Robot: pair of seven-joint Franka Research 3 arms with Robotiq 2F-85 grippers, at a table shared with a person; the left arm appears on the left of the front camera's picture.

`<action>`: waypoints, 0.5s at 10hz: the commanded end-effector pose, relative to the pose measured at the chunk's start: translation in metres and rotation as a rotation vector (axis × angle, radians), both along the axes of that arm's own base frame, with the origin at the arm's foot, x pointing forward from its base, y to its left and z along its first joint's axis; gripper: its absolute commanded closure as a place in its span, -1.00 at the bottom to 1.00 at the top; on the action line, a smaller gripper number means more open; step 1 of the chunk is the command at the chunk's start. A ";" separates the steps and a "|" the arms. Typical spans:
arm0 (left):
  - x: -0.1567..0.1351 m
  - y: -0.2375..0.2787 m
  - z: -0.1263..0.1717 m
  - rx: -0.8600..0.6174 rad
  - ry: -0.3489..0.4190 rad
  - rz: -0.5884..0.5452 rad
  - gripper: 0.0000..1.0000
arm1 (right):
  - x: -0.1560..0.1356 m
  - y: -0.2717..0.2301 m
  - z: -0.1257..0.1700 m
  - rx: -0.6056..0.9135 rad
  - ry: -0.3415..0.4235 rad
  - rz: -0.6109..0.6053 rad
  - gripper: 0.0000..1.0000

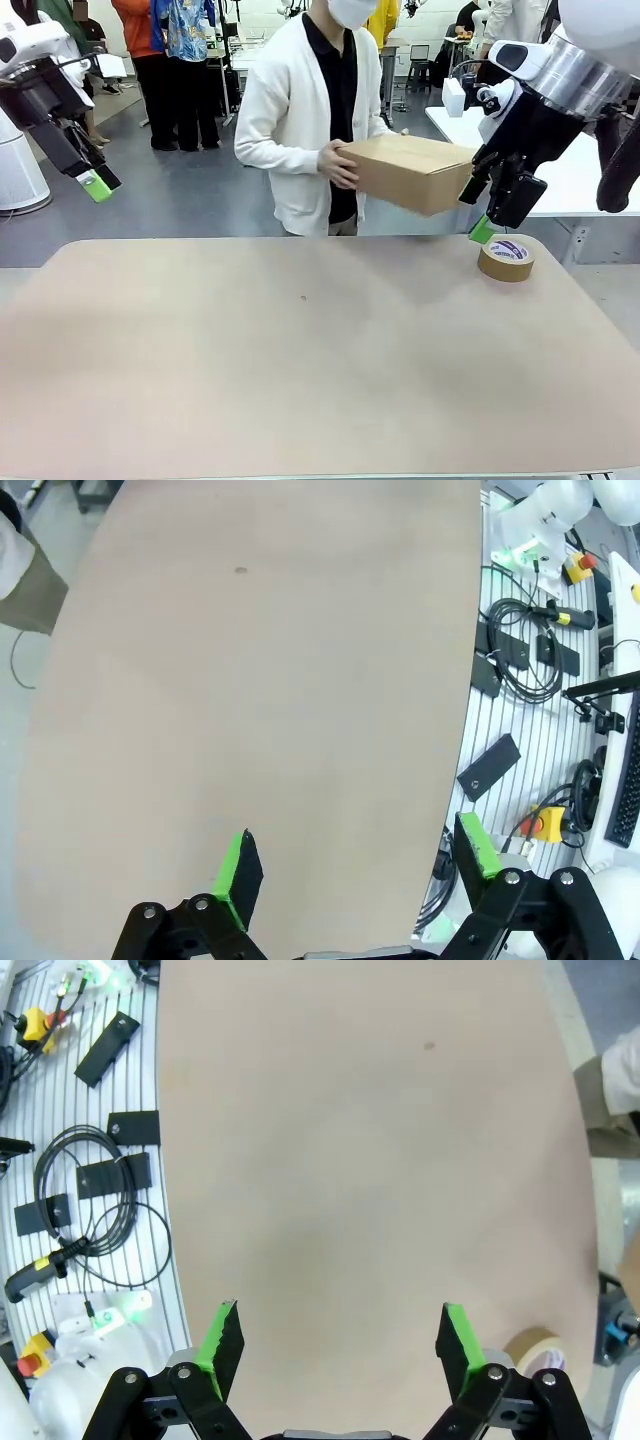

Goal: Wrap the clocks to prevent damage.
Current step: After the human seals the box with tape, release both hands from the side flaps of the Package Box.

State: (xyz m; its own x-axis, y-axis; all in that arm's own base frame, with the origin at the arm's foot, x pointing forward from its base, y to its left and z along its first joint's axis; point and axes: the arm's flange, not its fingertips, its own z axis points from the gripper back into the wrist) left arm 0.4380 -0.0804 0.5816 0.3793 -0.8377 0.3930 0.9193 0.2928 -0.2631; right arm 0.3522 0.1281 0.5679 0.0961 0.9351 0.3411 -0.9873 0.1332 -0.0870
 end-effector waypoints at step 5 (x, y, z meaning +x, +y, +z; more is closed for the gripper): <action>-0.015 0.100 0.021 -0.567 -0.234 -0.057 -1.00 | 0.027 -0.143 0.016 0.738 -0.063 0.043 -1.00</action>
State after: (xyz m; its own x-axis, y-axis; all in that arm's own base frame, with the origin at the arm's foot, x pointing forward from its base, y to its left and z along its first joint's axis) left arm 0.4289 0.0020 0.6125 0.2574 -0.5906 0.7648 0.9636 0.2160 -0.1575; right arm 0.3751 -0.0001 0.5860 0.0230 0.6111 0.7912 -0.9846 0.1510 -0.0880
